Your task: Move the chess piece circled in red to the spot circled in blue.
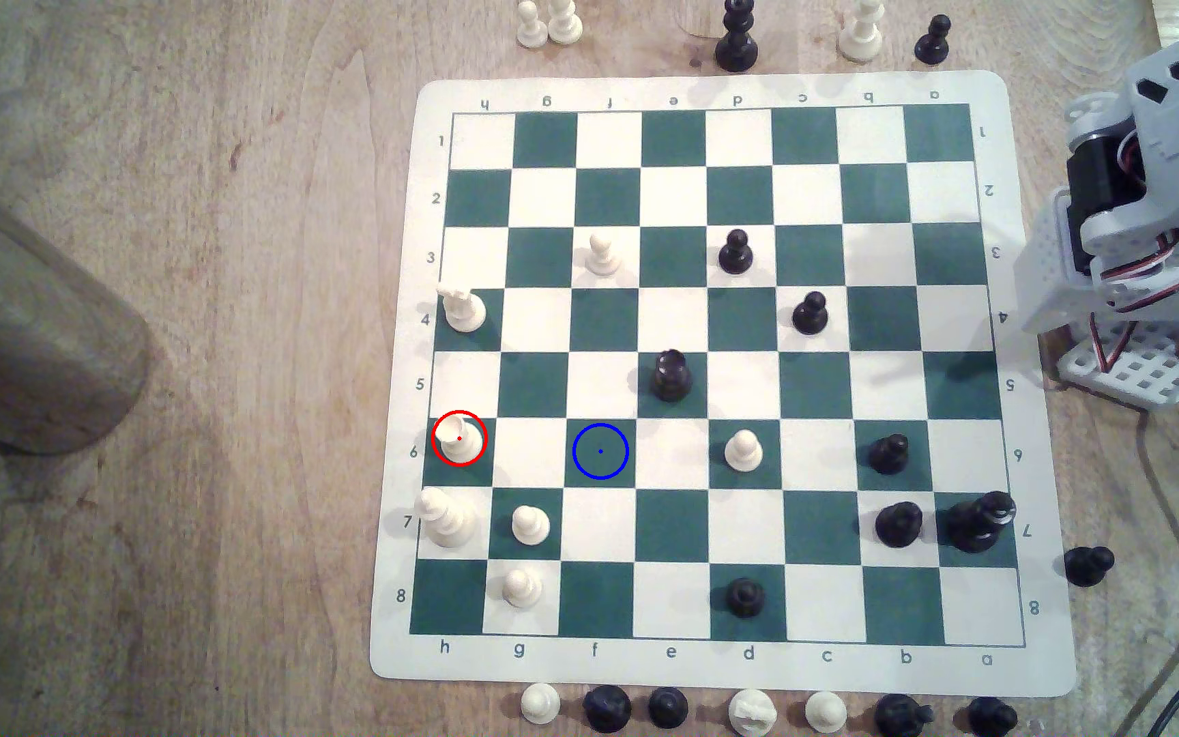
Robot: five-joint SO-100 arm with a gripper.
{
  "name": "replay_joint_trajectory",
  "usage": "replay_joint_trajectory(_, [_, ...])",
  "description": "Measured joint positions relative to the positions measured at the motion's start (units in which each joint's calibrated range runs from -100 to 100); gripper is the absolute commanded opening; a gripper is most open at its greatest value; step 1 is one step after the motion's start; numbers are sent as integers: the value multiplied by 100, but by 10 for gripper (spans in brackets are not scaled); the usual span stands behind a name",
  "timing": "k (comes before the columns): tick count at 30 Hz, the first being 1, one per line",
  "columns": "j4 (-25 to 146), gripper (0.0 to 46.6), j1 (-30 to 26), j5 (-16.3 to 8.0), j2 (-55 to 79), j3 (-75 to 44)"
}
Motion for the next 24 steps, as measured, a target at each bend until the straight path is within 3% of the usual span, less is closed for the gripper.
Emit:
replay_joint_trajectory(5, [614, 2, 0, 0, 0, 0])
replay_joint_trajectory(12, [3546, 2, -487, 0, 0, -343])
replay_joint_trajectory(20, [9347, 2, -590, -29, 34, -2549])
replay_joint_trajectory(24, [11434, 2, -450, -29, -8, -3434])
